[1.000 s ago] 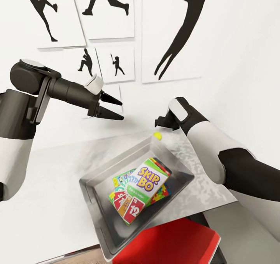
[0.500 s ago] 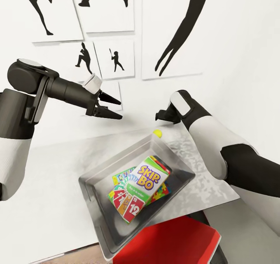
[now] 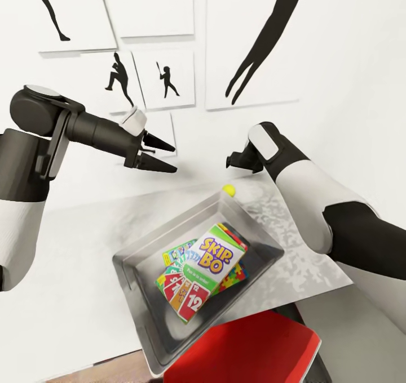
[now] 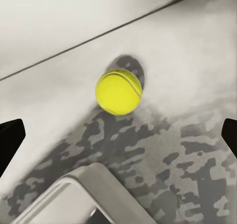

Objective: Put all the toys in the child's room - the three board games (two on the bed and one on the table), the two jigsaw puzzles on the table, and the tennis ball on the table - inside the toy box on the table in the child's room.

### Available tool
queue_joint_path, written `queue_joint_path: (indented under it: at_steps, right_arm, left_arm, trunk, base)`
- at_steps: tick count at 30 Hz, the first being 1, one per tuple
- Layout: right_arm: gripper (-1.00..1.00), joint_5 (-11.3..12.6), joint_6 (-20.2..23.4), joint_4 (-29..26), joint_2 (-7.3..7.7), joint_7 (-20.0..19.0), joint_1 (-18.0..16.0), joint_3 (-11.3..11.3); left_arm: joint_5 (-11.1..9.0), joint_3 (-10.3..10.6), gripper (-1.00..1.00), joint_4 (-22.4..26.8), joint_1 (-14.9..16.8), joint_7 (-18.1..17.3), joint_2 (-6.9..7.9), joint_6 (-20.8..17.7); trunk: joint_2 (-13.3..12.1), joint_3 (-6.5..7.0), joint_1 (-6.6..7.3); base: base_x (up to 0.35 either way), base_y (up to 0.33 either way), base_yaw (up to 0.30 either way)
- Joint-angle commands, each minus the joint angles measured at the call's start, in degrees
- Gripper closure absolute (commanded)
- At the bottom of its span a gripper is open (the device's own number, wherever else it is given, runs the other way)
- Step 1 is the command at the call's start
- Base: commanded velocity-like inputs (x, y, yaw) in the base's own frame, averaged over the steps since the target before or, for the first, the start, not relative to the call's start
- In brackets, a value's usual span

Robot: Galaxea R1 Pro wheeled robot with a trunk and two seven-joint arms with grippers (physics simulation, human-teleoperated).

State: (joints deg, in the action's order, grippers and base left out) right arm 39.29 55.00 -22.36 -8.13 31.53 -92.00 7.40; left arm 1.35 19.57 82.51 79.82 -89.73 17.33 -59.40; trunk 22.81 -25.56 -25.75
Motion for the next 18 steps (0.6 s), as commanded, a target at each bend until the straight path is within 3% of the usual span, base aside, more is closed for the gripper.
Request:
queue_joint_path:
  at_steps: [1, 18]
  right_arm:
    - [-1.00, 0.61, 0.12, 0.06, 0.04, 0.43, -0.14, 0.42]
    - [-1.00, 0.54, 0.04, 0.11, -0.51, 0.38, -0.27, 0.42]
  left_arm:
    - [0.15, 0.00, -1.00, 0.02, 0.07, -0.27, 0.09, -0.60]
    - [0.15, -3.38, -1.00, 0.02, 0.34, -0.27, 1.30, -0.60]
  trunk:
    - [0.11, -0.19, -0.03]
    - [0.11, -1.80, -0.03]
  base:
    - [0.000, 0.000, 0.000]
    - [0.000, 0.000, 0.000]
